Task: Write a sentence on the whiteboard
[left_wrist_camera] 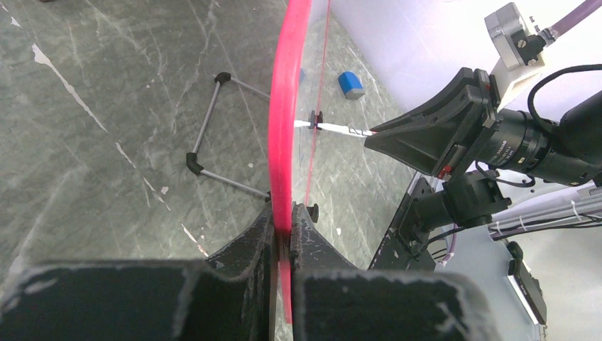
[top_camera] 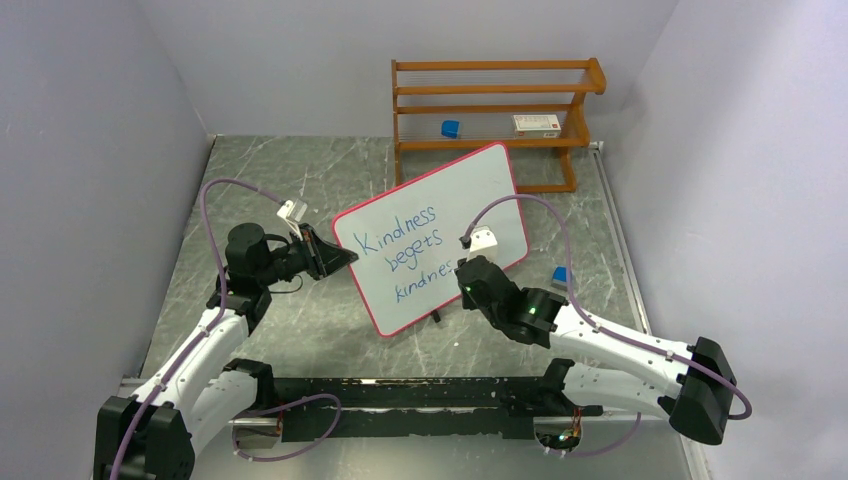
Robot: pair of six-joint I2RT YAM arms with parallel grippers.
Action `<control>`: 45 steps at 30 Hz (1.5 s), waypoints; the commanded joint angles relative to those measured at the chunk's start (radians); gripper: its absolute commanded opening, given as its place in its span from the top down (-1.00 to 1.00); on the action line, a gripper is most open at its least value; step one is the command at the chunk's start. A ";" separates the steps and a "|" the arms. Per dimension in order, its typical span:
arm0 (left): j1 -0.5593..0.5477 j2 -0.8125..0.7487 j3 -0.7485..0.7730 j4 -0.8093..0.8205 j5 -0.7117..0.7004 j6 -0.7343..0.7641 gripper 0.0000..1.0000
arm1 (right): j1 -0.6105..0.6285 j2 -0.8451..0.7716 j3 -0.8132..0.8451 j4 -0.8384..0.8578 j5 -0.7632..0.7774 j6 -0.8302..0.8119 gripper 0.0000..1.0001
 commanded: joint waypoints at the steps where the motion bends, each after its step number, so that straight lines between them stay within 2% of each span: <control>1: -0.006 -0.006 0.026 -0.023 -0.040 0.024 0.90 | -0.005 -0.013 -0.023 0.031 0.030 0.006 1.00; 37: -0.005 -0.007 0.026 -0.024 -0.042 0.024 0.90 | -0.006 -0.030 -0.013 0.076 -0.008 -0.025 1.00; 45: -0.005 -0.010 0.027 -0.031 -0.048 0.028 0.90 | -0.006 -0.068 -0.014 0.039 0.047 -0.022 1.00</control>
